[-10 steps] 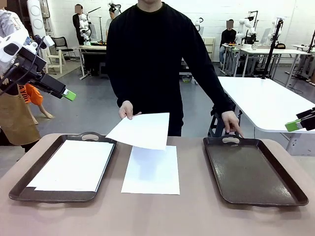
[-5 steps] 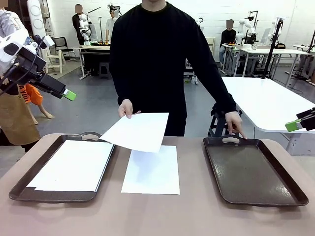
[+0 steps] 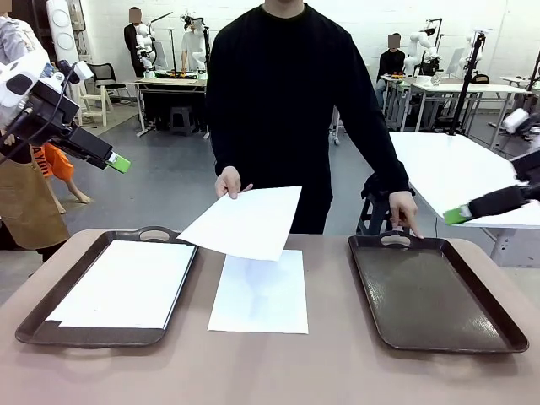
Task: Sort the A4 documents.
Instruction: Receive the A4 Paper.
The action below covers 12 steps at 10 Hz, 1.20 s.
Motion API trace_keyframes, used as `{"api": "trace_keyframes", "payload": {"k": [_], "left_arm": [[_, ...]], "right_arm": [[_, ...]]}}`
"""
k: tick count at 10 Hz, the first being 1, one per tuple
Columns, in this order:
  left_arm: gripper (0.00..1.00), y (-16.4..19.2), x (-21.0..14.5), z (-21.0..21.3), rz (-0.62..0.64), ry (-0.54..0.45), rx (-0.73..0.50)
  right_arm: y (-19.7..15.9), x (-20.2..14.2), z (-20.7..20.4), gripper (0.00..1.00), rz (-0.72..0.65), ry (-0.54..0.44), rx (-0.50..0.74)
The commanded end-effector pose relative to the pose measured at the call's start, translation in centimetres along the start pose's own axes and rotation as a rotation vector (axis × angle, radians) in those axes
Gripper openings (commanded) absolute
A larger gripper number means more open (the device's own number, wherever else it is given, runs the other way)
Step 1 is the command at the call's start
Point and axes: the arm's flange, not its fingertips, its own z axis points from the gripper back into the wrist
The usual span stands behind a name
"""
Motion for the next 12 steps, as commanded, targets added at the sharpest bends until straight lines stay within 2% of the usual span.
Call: {"api": "trace_keyframes", "payload": {"k": [1, 5, 7, 12], "left_arm": [[1.00, 0.1, 0.0, 0.0, -0.013, -0.003, -0.003], [1.00, 0.1, 0.0, 0.0, -0.013, -0.003, -0.003], [1.00, 0.1, 0.0, 0.0, -0.013, -0.003, -0.003], [1.00, 0.1, 0.0, 0.0, -0.013, -0.003, -0.003]], "right_arm": [[-2.2, 3.0, -3.5, 1.00, -0.077, -0.004, 0.112], [-3.7, 5.2, -11.4, 1.00, -0.264, -0.021, 0.267], [-4.8, 5.7, -15.5, 1.00, -0.363, -0.043, 0.405], [-3.2, 7.1, -23.4, 1.00, -0.470, -0.062, 0.556]]}}
